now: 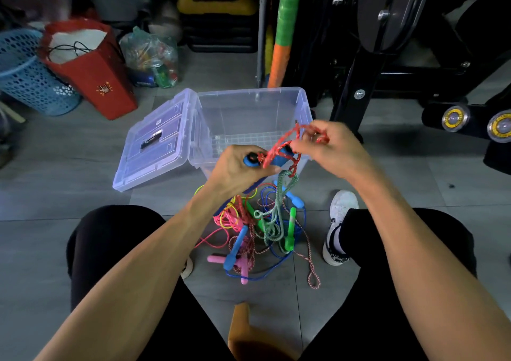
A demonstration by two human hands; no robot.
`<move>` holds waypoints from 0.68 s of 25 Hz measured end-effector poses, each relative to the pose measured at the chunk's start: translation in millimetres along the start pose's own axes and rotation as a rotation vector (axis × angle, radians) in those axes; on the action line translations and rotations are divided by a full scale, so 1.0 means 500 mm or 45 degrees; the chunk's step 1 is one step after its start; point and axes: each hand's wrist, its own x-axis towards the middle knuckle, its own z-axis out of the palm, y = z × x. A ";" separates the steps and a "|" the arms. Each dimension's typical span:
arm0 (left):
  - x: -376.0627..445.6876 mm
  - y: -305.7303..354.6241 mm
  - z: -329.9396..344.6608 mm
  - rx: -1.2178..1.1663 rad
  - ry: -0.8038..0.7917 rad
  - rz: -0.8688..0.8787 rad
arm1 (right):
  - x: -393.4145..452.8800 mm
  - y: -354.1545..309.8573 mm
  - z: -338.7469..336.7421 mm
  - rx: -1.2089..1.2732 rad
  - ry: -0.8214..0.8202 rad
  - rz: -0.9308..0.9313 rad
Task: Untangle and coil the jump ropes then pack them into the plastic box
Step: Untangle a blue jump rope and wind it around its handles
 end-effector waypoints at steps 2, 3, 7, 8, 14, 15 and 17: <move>-0.001 -0.006 0.000 0.049 0.036 0.008 | -0.010 0.006 0.008 -0.261 -0.020 -0.080; -0.004 -0.007 0.001 0.060 0.056 -0.004 | -0.014 0.006 0.011 -0.300 -0.008 -0.107; -0.016 -0.006 0.010 0.115 0.080 0.035 | -0.011 0.003 0.020 -0.264 -0.045 -0.147; -0.019 -0.003 0.013 0.102 0.052 0.049 | -0.010 0.004 0.023 -0.239 -0.068 -0.141; -0.025 0.014 -0.002 -0.661 -0.202 -0.057 | -0.008 -0.001 0.027 -0.039 -0.077 -0.137; -0.026 0.019 -0.003 -0.697 -0.183 -0.100 | -0.009 -0.004 0.025 -0.003 -0.069 -0.139; -0.025 0.030 -0.002 -0.586 -0.106 -0.199 | -0.012 -0.007 0.027 0.004 -0.099 -0.150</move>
